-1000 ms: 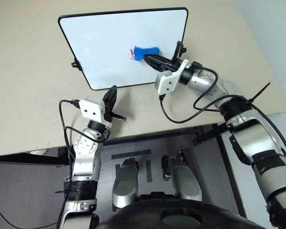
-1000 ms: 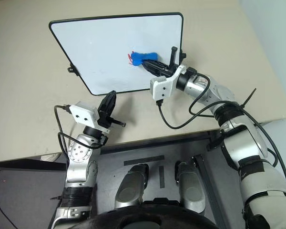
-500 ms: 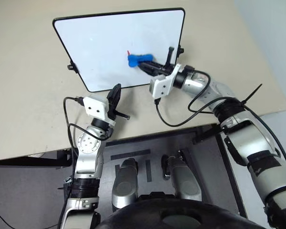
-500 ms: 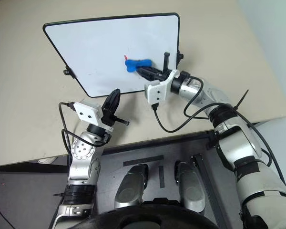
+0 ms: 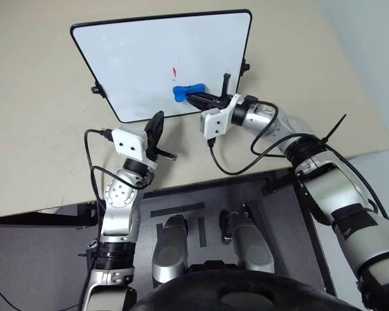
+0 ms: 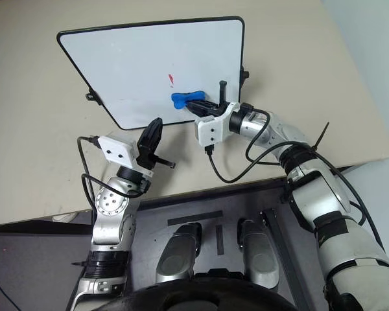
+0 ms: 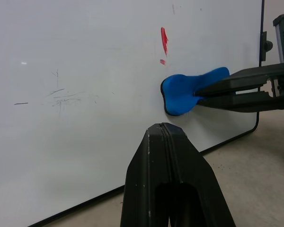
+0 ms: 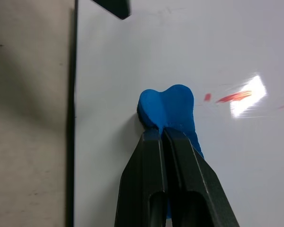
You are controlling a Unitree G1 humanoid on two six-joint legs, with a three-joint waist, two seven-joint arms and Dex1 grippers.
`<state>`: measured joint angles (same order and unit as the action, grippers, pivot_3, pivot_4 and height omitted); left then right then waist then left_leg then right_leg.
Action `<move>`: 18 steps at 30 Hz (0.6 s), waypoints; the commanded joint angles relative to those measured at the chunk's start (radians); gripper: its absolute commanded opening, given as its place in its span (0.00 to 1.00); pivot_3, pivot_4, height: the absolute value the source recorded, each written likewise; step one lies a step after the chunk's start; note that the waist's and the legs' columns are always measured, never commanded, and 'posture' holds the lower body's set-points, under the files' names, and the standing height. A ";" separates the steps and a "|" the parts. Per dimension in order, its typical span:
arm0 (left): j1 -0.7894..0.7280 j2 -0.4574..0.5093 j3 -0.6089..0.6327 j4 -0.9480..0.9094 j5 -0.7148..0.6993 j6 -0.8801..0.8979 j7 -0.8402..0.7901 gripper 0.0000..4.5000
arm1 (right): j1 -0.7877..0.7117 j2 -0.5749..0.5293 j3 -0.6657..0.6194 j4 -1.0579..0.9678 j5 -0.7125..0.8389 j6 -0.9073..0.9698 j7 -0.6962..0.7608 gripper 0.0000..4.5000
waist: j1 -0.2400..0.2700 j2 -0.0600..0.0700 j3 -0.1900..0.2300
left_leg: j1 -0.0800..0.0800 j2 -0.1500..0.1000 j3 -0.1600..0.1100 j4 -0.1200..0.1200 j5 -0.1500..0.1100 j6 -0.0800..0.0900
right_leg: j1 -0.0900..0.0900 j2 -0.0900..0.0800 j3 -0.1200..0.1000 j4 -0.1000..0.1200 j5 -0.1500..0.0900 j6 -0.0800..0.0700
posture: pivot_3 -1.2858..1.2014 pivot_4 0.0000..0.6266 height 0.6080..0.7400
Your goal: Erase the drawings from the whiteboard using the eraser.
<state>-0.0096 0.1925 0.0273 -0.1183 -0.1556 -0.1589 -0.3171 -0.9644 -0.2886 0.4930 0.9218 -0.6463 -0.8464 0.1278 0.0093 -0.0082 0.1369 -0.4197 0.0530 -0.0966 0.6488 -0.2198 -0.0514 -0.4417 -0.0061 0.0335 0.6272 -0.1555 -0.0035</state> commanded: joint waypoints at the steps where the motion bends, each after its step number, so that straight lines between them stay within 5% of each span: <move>1: -0.013 0.000 -0.001 -0.055 0.002 0.006 0.007 0.00 | -0.071 -0.019 -0.069 -0.081 0.022 0.005 -0.090 0.01 | 0.000 0.000 0.000 | 0.000 0.000 0.000 0.000 0.000 0.000 | 0.000 0.000 0.000 0.000 0.000 0.000 | 0.52 0.24 1.00; 8: -0.013 -0.002 -0.004 -0.079 0.003 0.029 0.010 0.00 | -0.057 -0.029 -0.085 -0.145 0.031 0.021 -0.124 0.01 | 0.000 0.000 0.000 | 0.000 0.001 0.000 -0.001 0.000 0.000 | -0.001 0.000 -0.001 -0.001 0.000 0.000 | 0.52 0.24 1.00; 18: -0.014 -0.003 -0.005 -0.080 0.005 0.031 0.010 0.00 | 0.029 -0.011 -0.018 -0.069 0.050 0.024 0.021 0.01 | 0.000 0.000 0.000 | 0.000 0.001 0.000 -0.001 -0.001 -0.001 | -0.001 0.000 -0.001 -0.001 -0.001 0.001 | 0.52 0.24 1.00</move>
<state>-0.0161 0.1921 0.0256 -0.1567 -0.1547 -0.1164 -0.3102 -0.9404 -0.2956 0.4715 0.8373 -0.6120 -0.8352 0.1191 0.0098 -0.0086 0.1367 -0.4196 0.0535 -0.0963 0.6474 -0.2205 -0.0524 -0.4429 -0.0063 0.0328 0.6260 -0.1561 -0.0026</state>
